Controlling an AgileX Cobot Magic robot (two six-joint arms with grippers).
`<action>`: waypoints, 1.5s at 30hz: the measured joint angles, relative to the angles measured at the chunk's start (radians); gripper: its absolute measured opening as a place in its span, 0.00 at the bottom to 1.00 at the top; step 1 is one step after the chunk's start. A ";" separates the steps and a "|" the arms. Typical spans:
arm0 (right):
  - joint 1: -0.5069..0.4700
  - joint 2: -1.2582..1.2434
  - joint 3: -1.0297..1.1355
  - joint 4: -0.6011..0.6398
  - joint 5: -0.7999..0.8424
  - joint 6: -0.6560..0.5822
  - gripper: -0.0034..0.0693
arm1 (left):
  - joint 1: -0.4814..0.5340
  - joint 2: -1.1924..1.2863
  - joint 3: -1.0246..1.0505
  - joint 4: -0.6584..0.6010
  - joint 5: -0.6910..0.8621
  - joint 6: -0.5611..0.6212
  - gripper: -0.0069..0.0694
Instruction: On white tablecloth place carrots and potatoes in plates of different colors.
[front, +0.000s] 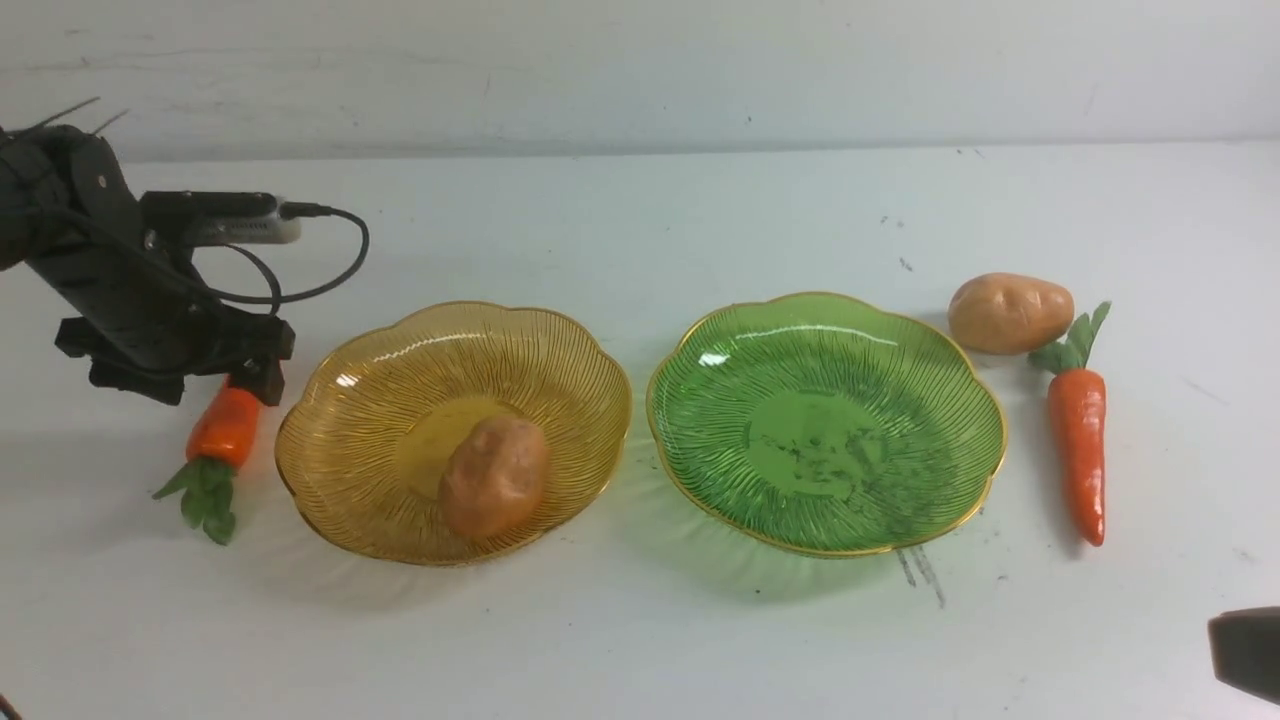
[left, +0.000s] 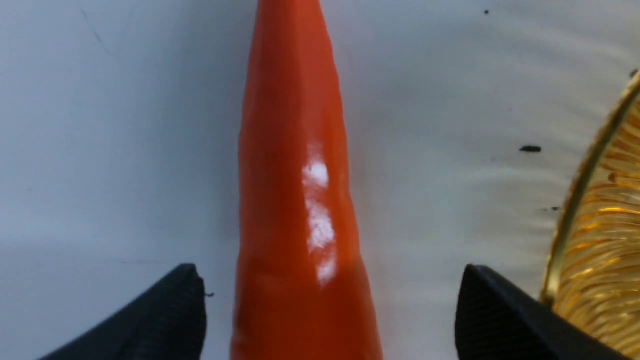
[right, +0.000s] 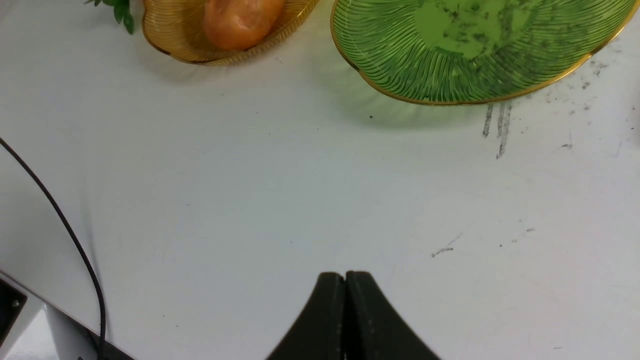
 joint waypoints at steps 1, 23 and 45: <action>0.000 0.000 0.000 0.000 0.000 0.002 0.03 | 0.000 0.007 0.000 0.000 -0.001 0.000 0.90; 0.000 0.000 0.000 -0.013 -0.014 0.013 0.03 | -0.383 -0.115 -0.183 -0.402 0.007 0.100 0.45; -0.034 0.555 -0.261 -0.449 -0.230 0.440 0.04 | -0.587 -0.096 -0.328 -0.238 0.332 0.085 0.24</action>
